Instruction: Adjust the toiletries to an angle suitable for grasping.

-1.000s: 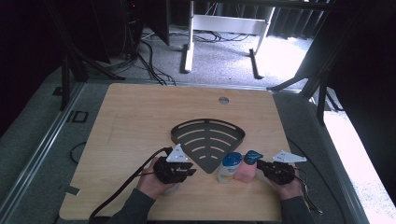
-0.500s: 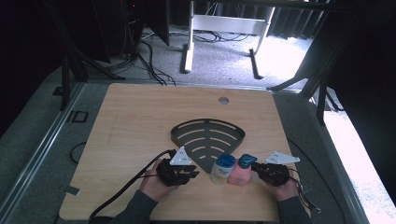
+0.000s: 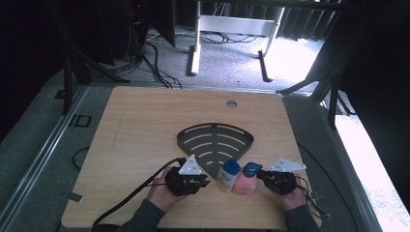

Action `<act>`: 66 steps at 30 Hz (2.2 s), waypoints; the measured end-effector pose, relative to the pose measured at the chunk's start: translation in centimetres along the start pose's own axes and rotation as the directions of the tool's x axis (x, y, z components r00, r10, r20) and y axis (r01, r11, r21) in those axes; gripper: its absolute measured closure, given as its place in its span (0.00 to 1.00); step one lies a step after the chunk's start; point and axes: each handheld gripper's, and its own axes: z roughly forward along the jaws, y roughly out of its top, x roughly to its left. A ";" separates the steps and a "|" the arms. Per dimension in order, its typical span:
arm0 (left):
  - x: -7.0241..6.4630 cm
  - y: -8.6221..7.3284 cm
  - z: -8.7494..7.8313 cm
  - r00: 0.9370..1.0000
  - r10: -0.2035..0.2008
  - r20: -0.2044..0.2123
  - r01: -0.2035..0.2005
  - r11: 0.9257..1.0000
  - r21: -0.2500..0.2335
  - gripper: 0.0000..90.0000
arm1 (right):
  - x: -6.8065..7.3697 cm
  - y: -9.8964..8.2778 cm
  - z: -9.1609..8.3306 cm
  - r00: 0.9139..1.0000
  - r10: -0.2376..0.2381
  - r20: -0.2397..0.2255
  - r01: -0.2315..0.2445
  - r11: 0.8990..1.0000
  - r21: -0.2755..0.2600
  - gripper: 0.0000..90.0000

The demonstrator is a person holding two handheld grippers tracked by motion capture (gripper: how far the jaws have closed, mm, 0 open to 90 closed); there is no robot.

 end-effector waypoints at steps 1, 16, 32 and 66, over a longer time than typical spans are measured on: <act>0.0 0.0 0.0 1.000 0.001 -0.002 -0.001 1.000 -0.002 0.85 | 0.1 -0.1 -0.2 1.000 0.002 0.001 -0.002 1.000 0.002 0.94; 1.3 1.2 2.0 0.990 -0.119 -0.070 0.118 0.993 -0.023 0.94 | 1.2 -0.4 -0.7 1.000 0.004 -0.028 -0.004 1.000 0.002 0.96; 1.6 1.9 4.2 0.982 -0.178 -0.067 0.177 0.984 -0.021 0.90 | 2.0 -0.1 -0.3 0.999 -0.016 -0.048 0.017 1.000 0.011 0.99; -0.6 0.2 2.0 0.991 -0.102 -0.082 0.104 0.994 0.024 0.94 | 4.3 0.0 -0.2 0.989 -0.067 -0.135 0.069 0.998 0.010 1.00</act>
